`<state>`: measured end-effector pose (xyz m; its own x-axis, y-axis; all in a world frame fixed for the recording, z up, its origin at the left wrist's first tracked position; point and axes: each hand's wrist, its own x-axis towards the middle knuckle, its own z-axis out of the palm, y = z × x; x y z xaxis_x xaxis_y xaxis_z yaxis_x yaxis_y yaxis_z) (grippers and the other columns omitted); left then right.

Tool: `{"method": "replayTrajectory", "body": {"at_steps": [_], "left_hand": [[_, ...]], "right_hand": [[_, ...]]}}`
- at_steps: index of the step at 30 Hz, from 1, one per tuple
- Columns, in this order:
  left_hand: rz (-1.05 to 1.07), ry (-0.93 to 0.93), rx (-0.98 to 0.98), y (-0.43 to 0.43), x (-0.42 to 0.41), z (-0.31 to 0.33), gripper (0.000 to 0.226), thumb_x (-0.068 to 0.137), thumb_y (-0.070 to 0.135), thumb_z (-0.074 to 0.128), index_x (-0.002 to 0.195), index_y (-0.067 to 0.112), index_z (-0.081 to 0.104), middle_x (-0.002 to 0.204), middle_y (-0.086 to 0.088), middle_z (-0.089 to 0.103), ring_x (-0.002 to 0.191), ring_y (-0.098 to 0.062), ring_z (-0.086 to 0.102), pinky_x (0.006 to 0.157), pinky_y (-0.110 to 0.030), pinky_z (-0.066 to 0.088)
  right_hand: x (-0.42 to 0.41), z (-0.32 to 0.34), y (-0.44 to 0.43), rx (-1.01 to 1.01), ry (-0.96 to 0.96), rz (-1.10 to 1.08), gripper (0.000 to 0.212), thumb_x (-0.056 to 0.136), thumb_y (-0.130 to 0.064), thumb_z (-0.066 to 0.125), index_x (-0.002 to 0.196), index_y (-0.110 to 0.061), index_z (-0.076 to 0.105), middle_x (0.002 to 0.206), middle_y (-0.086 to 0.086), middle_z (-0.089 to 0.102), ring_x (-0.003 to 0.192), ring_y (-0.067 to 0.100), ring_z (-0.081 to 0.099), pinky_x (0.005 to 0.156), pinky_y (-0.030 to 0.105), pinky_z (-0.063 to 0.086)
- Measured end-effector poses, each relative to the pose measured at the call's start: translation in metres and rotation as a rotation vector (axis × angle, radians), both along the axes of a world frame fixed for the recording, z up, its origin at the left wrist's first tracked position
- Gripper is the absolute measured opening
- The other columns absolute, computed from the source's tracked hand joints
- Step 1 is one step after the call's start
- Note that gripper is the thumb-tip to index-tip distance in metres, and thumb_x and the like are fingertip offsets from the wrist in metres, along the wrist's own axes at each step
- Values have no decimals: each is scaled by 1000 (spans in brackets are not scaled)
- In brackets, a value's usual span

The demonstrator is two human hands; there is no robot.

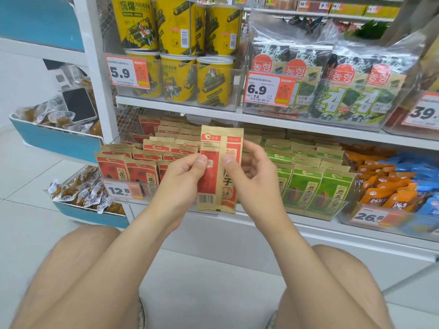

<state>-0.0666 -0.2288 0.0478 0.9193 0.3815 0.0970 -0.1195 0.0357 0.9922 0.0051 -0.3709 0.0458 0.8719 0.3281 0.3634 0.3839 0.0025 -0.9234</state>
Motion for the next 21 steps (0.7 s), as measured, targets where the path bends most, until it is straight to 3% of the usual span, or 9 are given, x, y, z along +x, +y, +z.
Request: {"method": "replayTrajectory", "body": {"at_steps": [2,5,8,10,12,14,18,21], "left_hand": [[27,-18,42,1,0,1,30,116,17,46,131,22,71,113,-8,81,109,-28,78,100,-58,59],[121,-76,122,-3,-2,2,37,113,11,53,142,33,55,110,-3,81,103,-19,78,86,-43,62],[172,-138,358,-3,-3,2,33,108,20,64,140,26,61,120,11,77,108,-7,74,86,-31,62],[117,-113,409,-6,-4,4,44,100,37,72,141,24,65,121,18,75,108,-2,73,88,-28,63],[53,-87,394,-11,-7,5,61,92,47,74,147,24,62,121,17,75,107,-3,75,89,-31,64],[25,-98,358,-13,-7,6,63,92,45,74,150,23,60,125,12,77,109,-7,76,92,-39,65],[6,-112,309,-13,-7,6,53,100,35,70,149,20,59,127,8,78,117,-11,75,99,-46,63],[28,-121,336,-17,-6,3,30,111,19,59,140,22,62,110,4,82,106,-16,78,93,-53,64]], "right_hand": [[4,1,-3,28,47,14,18,101,-21,76,119,-20,75,106,-2,81,98,25,77,90,56,62],[3,0,-4,-8,13,2,2,97,-20,80,98,-19,79,90,-1,81,87,32,77,80,59,63],[-2,1,-3,71,-52,-80,19,98,-26,79,82,-17,77,76,3,78,74,34,74,70,54,61],[-4,1,-3,81,-137,-165,33,102,-31,75,72,-17,72,65,0,71,63,27,67,62,45,55],[-8,2,-3,55,-237,-217,36,104,-32,71,70,-19,67,61,-7,64,58,14,60,60,37,48],[-12,2,-3,21,-351,-242,35,106,-30,66,74,-17,61,63,-7,58,59,13,55,59,36,45],[-13,0,-5,-73,-517,-270,33,108,-24,61,78,-11,56,67,-5,53,63,17,51,59,32,40],[-16,-2,-3,-125,-563,-272,32,109,-22,59,79,-11,54,70,-5,52,64,18,49,59,34,40]]}}
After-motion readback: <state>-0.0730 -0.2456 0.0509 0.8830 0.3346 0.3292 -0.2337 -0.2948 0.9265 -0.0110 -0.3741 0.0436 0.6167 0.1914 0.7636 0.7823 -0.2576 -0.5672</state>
